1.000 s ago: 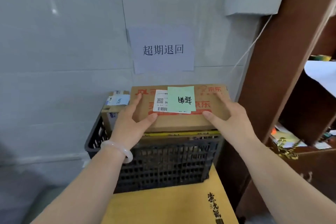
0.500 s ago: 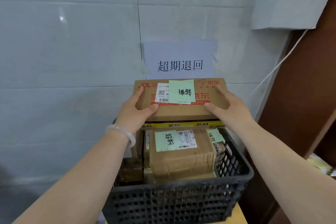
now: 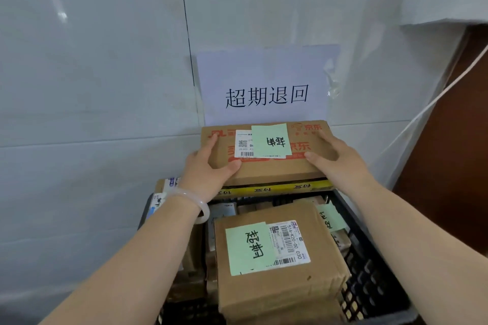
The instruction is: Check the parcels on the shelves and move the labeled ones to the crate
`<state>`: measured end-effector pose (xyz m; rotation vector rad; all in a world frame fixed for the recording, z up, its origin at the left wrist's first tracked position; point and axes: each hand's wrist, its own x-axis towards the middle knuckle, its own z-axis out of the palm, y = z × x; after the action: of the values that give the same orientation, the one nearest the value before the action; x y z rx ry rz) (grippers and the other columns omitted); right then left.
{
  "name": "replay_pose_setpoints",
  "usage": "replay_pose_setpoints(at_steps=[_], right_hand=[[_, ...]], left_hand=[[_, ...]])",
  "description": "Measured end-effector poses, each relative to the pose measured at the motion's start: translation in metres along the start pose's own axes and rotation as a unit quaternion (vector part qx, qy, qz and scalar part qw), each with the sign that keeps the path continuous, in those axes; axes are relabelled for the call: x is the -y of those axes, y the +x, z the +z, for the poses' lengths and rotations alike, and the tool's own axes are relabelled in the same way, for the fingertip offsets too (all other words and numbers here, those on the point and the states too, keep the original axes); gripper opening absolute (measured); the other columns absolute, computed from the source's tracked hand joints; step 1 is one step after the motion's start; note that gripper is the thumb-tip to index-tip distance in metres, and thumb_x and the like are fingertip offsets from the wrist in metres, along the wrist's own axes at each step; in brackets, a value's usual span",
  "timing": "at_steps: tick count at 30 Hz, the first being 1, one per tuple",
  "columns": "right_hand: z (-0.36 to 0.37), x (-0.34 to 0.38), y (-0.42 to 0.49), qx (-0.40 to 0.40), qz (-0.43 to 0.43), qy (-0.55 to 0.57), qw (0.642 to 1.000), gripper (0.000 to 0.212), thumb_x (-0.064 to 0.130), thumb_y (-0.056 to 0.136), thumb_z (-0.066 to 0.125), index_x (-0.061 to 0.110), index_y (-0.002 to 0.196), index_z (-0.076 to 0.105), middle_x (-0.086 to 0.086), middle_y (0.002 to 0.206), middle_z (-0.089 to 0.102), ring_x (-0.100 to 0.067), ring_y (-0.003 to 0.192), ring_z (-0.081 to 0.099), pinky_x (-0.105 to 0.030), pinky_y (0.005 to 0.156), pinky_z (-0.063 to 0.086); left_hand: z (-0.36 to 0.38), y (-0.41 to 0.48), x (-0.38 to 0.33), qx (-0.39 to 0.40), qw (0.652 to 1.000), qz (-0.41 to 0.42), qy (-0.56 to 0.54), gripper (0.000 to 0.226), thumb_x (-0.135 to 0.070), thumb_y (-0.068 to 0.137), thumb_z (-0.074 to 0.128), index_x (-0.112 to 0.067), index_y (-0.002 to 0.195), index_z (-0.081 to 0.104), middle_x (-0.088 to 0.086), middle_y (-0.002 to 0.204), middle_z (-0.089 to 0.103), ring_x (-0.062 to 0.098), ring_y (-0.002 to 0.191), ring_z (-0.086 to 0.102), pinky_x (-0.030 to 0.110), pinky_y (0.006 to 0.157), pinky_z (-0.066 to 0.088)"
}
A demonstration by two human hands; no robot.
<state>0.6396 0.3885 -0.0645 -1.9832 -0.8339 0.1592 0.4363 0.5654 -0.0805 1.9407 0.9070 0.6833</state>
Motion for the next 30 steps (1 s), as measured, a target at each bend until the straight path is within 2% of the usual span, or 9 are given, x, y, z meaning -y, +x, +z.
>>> replay_pose_setpoints(at_steps=[3,6,10,13,17,21,24,27,30], right_hand=[[0.002,-0.011,0.003,0.005,0.015,0.001,1.000,0.065,0.044,0.087,0.067,0.042,0.145,0.038,0.010,0.145,0.043,-0.005,0.107,0.041,-0.018,0.080,0.037],[0.007,-0.020,0.002,0.022,0.034,0.000,0.999,0.067,0.040,0.086,0.070,0.039,0.145,0.038,0.008,0.146,0.043,-0.006,0.107,0.041,-0.021,0.089,0.036],[0.017,-0.038,0.001,0.061,0.063,-0.013,0.996,0.069,0.040,0.085,0.071,0.037,0.146,0.038,0.006,0.148,0.042,-0.012,0.123,0.044,-0.020,0.092,0.032],[0.023,-0.050,0.000,0.080,0.077,-0.009,0.994,0.069,0.039,0.086,0.069,0.035,0.147,0.036,0.004,0.149,0.041,-0.012,0.125,0.044,-0.018,0.093,0.031],[0.026,-0.064,0.002,0.101,0.082,-0.023,0.991,0.072,0.043,0.087,0.068,0.036,0.149,0.032,0.001,0.150,0.039,-0.019,0.133,0.041,-0.027,0.102,0.033],[0.024,-0.069,0.005,0.116,0.074,-0.061,0.989,0.078,0.051,0.083,0.068,0.037,0.149,0.030,0.000,0.152,0.036,-0.019,0.138,0.035,-0.037,0.113,0.030],[0.019,-0.069,0.004,0.123,0.071,-0.074,0.987,0.081,0.058,0.079,0.068,0.039,0.148,0.030,0.002,0.154,0.034,-0.017,0.140,0.033,-0.042,0.115,0.029],[0.011,-0.064,-0.004,0.129,0.049,-0.106,0.985,0.076,0.057,0.083,0.065,0.038,0.149,0.032,0.000,0.159,0.024,-0.017,0.145,0.024,-0.040,0.118,0.022],[-0.003,-0.054,-0.014,0.118,0.013,-0.129,0.984,0.073,0.057,0.086,0.061,0.040,0.149,0.029,0.005,0.160,0.021,-0.014,0.146,0.018,-0.037,0.118,0.018]], left_hand=[[0.005,0.006,0.008,0.025,0.999,-0.012,0.041,0.084,-0.049,0.087,0.067,-0.043,0.153,0.016,0.000,0.152,0.035,0.023,0.136,0.039,0.040,0.110,0.037],[0.012,0.005,0.021,0.058,0.996,-0.039,0.060,0.085,-0.048,0.088,0.065,-0.041,0.155,0.012,-0.001,0.156,0.033,0.023,0.140,0.036,0.038,0.112,0.033],[0.022,0.003,0.030,0.096,0.988,-0.069,0.101,0.086,-0.048,0.090,0.063,-0.036,0.156,0.010,0.002,0.158,0.030,0.023,0.142,0.035,0.032,0.112,0.030],[0.028,0.003,0.031,0.102,0.982,-0.088,0.132,0.087,-0.050,0.090,0.063,-0.036,0.156,0.009,0.009,0.157,0.027,0.026,0.140,0.037,0.032,0.111,0.030],[0.032,0.004,0.027,0.098,0.977,-0.094,0.165,0.088,-0.052,0.088,0.063,-0.037,0.156,0.008,0.013,0.155,0.028,0.029,0.137,0.039,0.033,0.109,0.032],[0.034,0.001,0.022,0.094,0.969,-0.092,0.208,0.092,-0.053,0.087,0.065,-0.036,0.156,0.007,0.013,0.160,0.011,0.031,0.144,0.027,0.038,0.115,0.027],[0.037,-0.003,0.020,0.095,0.965,-0.085,0.228,0.090,-0.055,0.087,0.064,-0.034,0.156,0.009,0.012,0.162,0.004,0.032,0.146,0.025,0.038,0.115,0.027],[0.039,-0.007,0.022,0.092,0.957,-0.079,0.263,0.092,-0.061,0.084,0.062,-0.036,0.155,0.009,0.011,0.164,-0.002,0.032,0.148,0.020,0.039,0.117,0.024],[0.038,-0.013,0.014,0.082,0.955,-0.044,0.283,0.089,-0.063,0.084,0.061,-0.039,0.155,0.012,0.008,0.164,-0.007,0.031,0.151,0.006,0.041,0.121,0.015]])
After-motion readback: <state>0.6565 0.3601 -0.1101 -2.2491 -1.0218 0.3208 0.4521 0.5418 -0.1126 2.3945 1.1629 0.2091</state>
